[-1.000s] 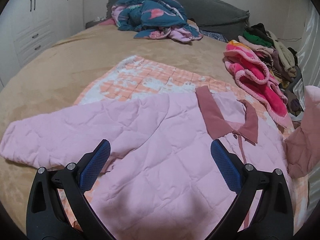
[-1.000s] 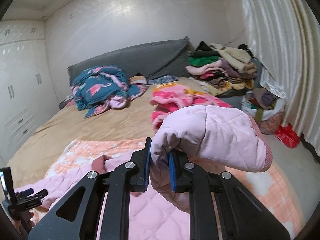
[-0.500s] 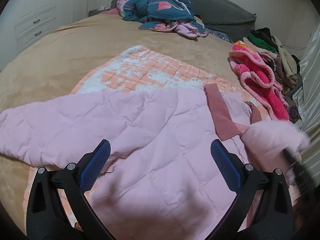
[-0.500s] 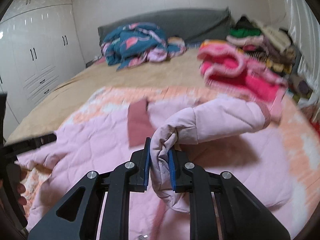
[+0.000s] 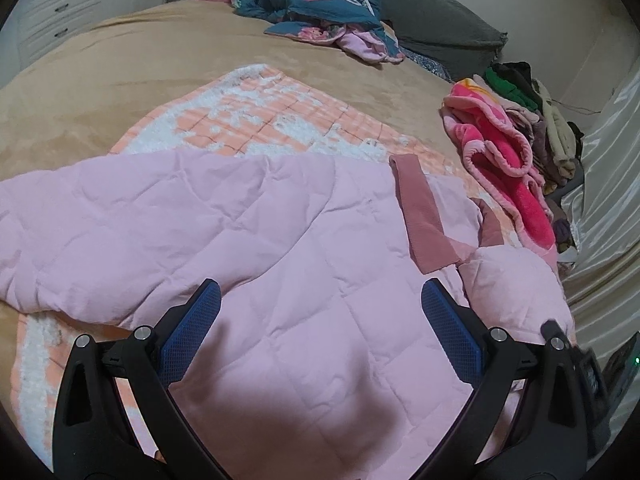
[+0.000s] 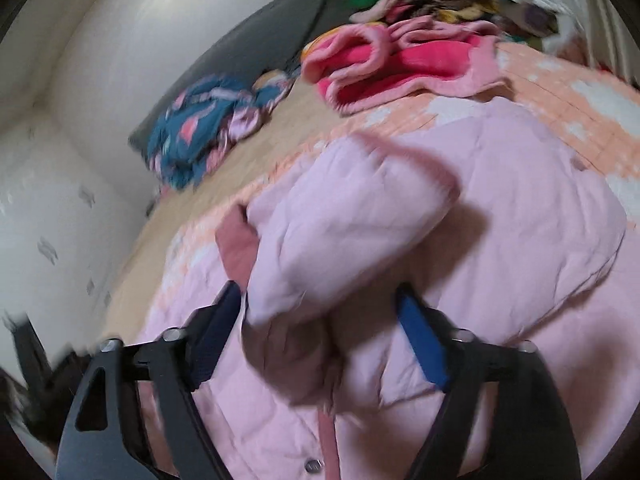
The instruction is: Fold large clothes
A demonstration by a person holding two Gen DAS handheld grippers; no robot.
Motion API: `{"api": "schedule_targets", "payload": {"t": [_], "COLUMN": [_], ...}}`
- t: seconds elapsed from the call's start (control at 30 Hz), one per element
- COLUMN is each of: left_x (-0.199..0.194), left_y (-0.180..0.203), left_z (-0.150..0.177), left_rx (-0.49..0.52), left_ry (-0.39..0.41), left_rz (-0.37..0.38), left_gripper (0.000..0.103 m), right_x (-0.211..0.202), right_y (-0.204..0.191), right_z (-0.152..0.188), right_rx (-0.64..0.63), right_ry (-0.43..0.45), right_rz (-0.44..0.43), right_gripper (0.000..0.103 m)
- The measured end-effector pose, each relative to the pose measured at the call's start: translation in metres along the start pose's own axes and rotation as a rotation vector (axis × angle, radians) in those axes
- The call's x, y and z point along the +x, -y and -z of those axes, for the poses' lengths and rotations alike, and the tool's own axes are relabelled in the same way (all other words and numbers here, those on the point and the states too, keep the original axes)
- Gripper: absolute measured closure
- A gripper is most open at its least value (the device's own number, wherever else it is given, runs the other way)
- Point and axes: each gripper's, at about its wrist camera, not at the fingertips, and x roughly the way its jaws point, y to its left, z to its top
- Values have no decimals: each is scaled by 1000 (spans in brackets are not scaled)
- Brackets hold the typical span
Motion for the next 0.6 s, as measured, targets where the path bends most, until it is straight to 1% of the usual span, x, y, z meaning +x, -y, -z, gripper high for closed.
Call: {"api": "schedule_targets", "payload": {"t": [0.03, 0.07, 0.13, 0.17, 0.23, 0.27, 0.33, 0.43, 0.53, 0.6], "left_x": [1, 1, 0, -1, -4, -6, -10, -15, -16, -14], "left_y": [-2, -5, -12, -15, -22, -25, -31, -37, -39, -37], "left_z": [-1, -2, -4, -5, -8, -8, -10, -12, -12, -12], "left_rx": [-8, -21, -48, -61, -90, -103, -127, -150, -163, -160], "left_ry": [-7, -15, -16, -12, -4, 0, 8, 22, 17, 9], "left_rz": [9, 20, 42, 49, 64, 72, 84, 87, 121, 145], "left_gripper": [9, 9, 9, 9, 9, 9, 9, 9, 9, 9], "right_x": [-1, -6, -15, -16, -14, -11, 0, 18, 32, 40], "right_y": [-4, -17, -49, -62, -94, -104, -124, -141, -147, -147], "right_z": [-3, -6, -3, 0, 14, 20, 36, 63, 82, 94], "right_rx": [-16, -86, -253, -317, -483, -542, -654, -765, -821, -846], "right_ry": [0, 29, 76, 86, 93, 87, 49, -26, -92, -131], "right_rz": [-29, -20, -29, -33, -29, -24, -17, -24, -22, -12], "right_gripper": [72, 75, 76, 76, 76, 76, 76, 76, 76, 74]}}
